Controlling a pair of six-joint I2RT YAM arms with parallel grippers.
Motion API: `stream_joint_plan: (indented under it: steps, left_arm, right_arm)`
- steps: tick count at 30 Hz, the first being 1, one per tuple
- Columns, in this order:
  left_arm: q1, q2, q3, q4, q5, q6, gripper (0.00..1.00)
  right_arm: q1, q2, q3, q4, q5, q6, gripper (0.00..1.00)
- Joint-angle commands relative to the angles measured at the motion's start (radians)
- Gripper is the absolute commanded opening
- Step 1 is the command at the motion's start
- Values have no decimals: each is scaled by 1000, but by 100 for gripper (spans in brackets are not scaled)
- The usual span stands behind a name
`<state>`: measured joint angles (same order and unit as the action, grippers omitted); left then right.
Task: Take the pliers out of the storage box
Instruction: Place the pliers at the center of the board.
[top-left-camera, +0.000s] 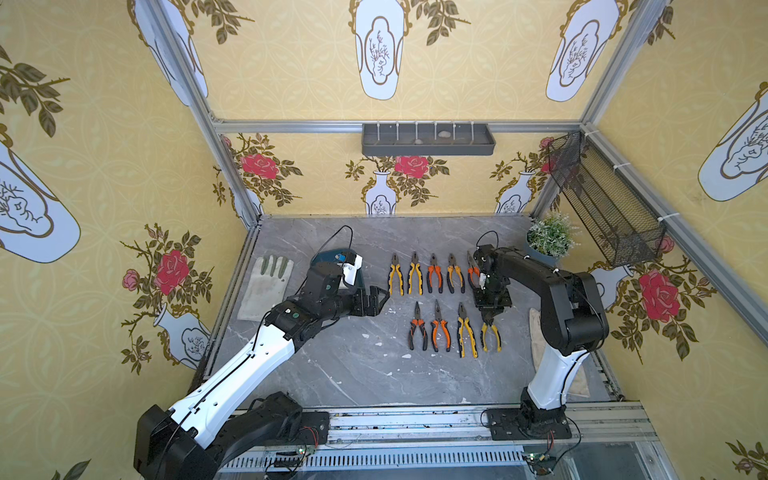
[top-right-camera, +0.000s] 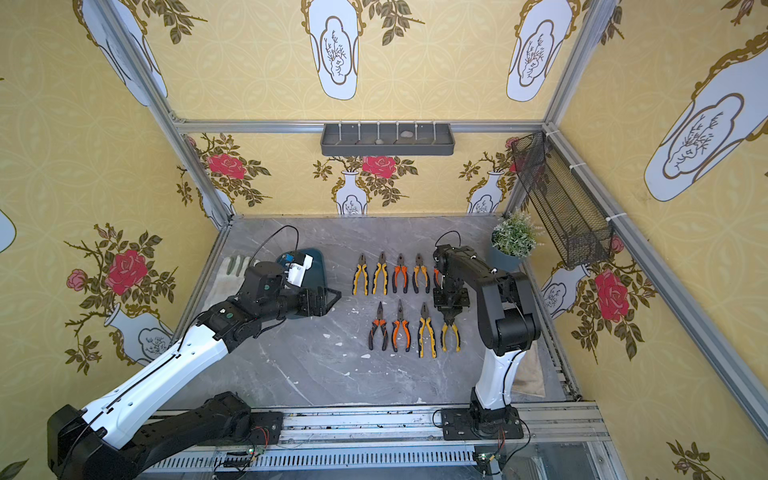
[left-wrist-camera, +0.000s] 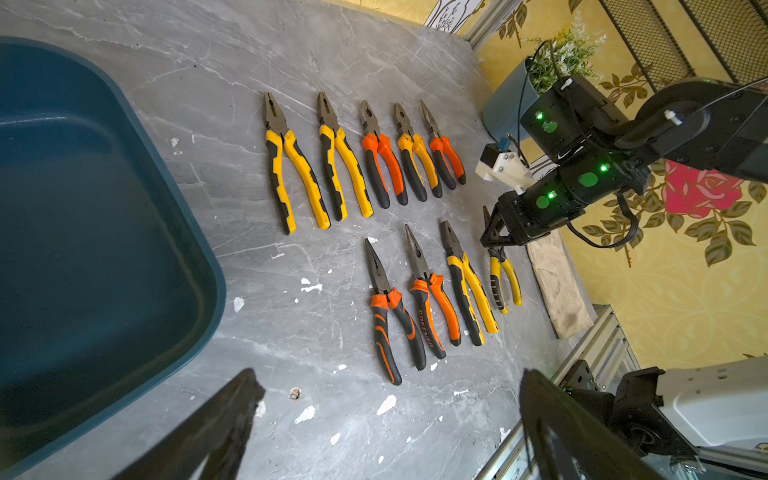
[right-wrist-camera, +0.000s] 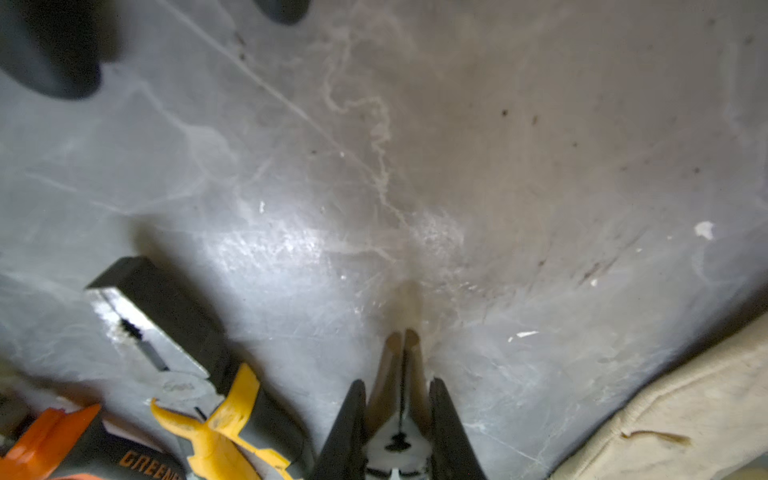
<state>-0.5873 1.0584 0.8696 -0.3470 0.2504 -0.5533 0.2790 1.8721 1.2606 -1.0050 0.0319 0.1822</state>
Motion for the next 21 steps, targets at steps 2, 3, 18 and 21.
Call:
stream_joint_plan:
  steps: [2,3,18,21]
  left_arm:
    - [4,8,0,21,15,18,98]
    - [6,8,0,21,14,17,98]
    - [7,8,-14,29,19,9,100]
    - [7,5,-18,25,18,8,100]
  right_arm:
    - [0,9,5,-21,15,-13,0]
    - [0,10,5,-21,15,-16,0]
    - [12,65,23,-26,19,-21,4]
    - [11,70,25,-26,17,-18,13]
